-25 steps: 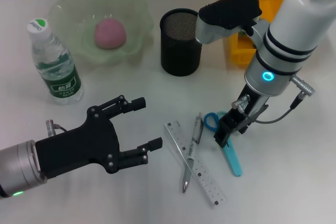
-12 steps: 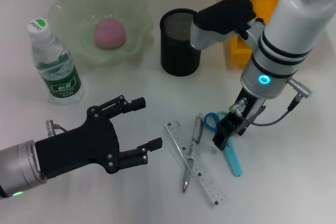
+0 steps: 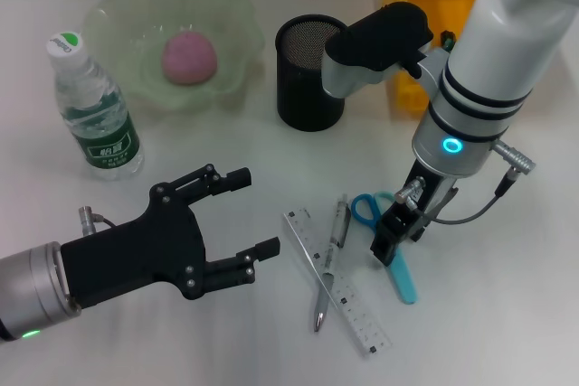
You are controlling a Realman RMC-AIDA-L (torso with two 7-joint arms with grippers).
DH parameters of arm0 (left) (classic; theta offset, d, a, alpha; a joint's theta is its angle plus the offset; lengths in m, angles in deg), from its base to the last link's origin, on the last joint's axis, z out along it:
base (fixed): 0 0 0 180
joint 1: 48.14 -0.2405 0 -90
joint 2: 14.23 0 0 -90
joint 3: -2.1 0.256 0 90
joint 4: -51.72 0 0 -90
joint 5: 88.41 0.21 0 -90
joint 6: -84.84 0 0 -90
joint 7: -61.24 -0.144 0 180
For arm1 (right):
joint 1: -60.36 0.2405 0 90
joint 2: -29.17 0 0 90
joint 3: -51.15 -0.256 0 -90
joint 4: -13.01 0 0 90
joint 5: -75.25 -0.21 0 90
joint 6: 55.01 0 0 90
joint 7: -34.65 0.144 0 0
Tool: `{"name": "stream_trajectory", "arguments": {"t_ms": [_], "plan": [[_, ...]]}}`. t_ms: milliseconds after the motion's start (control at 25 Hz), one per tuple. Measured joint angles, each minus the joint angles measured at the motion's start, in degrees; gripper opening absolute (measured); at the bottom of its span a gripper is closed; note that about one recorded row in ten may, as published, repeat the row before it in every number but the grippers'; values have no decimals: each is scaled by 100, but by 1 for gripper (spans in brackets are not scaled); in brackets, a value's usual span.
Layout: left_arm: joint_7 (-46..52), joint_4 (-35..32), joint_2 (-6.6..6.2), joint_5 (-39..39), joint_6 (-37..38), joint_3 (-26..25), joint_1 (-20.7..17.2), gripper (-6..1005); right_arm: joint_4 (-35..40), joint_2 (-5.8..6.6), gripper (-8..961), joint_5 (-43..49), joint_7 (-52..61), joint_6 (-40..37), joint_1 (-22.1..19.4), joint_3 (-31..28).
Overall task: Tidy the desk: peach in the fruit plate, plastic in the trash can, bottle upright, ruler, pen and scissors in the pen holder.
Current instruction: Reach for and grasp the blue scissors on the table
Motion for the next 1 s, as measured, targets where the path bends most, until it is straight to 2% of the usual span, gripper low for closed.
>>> {"name": "stream_trajectory", "arguments": {"t_ms": [600, 1000], "plan": [[1, 0, 1, 0, 12, 0, 0, 802, 136, 0, 441, -19, -1, -31, -1, -42], [1, 0, 1, 0, 6, 0, 9, 802, -59, 0, 452, -52, -1, 19, 103, 16]]}}
